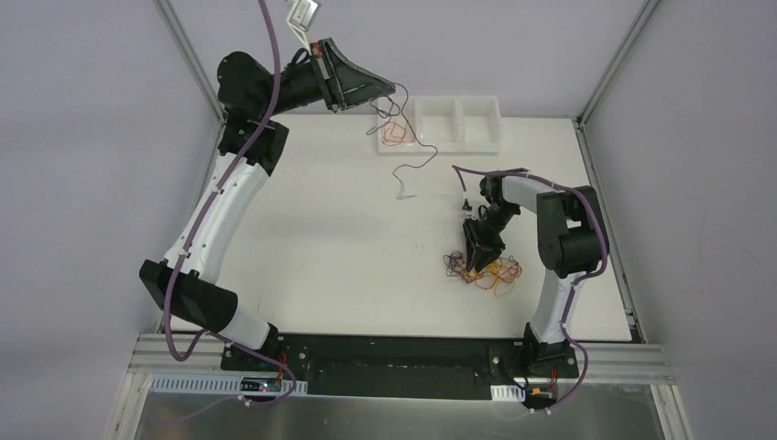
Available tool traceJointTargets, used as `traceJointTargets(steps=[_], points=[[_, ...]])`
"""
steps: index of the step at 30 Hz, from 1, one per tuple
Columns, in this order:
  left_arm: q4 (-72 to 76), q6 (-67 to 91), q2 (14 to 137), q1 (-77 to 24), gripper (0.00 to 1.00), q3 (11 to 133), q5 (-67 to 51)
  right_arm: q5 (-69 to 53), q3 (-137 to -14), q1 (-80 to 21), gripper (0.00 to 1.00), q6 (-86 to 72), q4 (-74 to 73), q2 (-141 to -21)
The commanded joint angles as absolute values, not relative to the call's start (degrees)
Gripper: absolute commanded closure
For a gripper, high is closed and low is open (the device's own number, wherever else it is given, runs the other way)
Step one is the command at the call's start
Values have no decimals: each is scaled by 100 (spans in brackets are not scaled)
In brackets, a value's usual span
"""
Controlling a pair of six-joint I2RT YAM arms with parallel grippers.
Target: Untangle the cables
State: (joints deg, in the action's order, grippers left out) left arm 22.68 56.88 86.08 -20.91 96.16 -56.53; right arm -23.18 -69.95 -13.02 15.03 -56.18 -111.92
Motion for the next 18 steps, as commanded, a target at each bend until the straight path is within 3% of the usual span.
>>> traceJointTargets(steps=[1,7,18], points=[[2725,6040,8624,-1927,100,10416,-5639,-1824,-7174,-1293,66,1538,-5374,-11205],[2493,5884,8606,-1895,100,10186,-5576,-2582,-7462,-1288,50,1754,-5635,-10923],[1711,5547,8234,-2128,100,8428,-4871,-3689,-8649,-768,10,3407,-6407,-8752]])
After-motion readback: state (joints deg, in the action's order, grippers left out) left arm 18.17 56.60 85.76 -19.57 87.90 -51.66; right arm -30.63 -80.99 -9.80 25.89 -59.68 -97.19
